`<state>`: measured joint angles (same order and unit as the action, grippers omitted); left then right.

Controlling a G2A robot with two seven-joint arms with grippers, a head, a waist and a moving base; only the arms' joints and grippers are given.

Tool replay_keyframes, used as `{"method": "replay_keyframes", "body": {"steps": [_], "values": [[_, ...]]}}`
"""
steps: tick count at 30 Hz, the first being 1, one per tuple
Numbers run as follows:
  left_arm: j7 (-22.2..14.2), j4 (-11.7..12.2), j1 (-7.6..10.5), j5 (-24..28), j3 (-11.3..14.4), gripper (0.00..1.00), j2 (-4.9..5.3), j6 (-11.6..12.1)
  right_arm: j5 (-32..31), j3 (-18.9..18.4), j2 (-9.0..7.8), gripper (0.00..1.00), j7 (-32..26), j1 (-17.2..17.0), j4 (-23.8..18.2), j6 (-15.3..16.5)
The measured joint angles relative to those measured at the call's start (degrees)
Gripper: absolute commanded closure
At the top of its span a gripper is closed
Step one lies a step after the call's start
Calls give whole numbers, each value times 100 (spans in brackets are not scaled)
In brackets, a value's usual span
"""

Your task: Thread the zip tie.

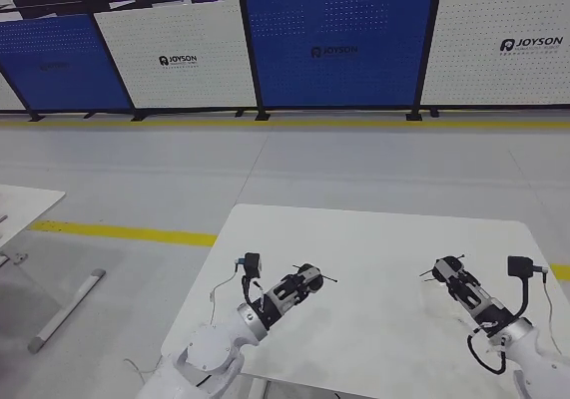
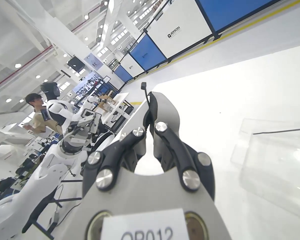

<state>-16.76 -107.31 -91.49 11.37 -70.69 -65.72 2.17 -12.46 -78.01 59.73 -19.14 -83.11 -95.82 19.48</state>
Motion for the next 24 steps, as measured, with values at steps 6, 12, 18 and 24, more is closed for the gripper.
{"method": "replay_keyframes", "body": {"steps": [6, 12, 18, 24], "values": [[564, 47, 470, -728, 674, 100, -108, -608, 0, 0, 0, 100, 0, 0, 0, 0], [1712, 394, 843, -1798, 1430, 100, -268, -748, 0, 0, 0, 100, 0, 0, 0, 0], [1755, 410, 846, -1801, 1451, 100, -272, -748, 0, 0, 0, 100, 0, 0, 0, 0], [1815, 432, 890, -1642, 1480, 100, -308, -918, -43, 43, 17, 100, 123, -31, -17, -33]]}}
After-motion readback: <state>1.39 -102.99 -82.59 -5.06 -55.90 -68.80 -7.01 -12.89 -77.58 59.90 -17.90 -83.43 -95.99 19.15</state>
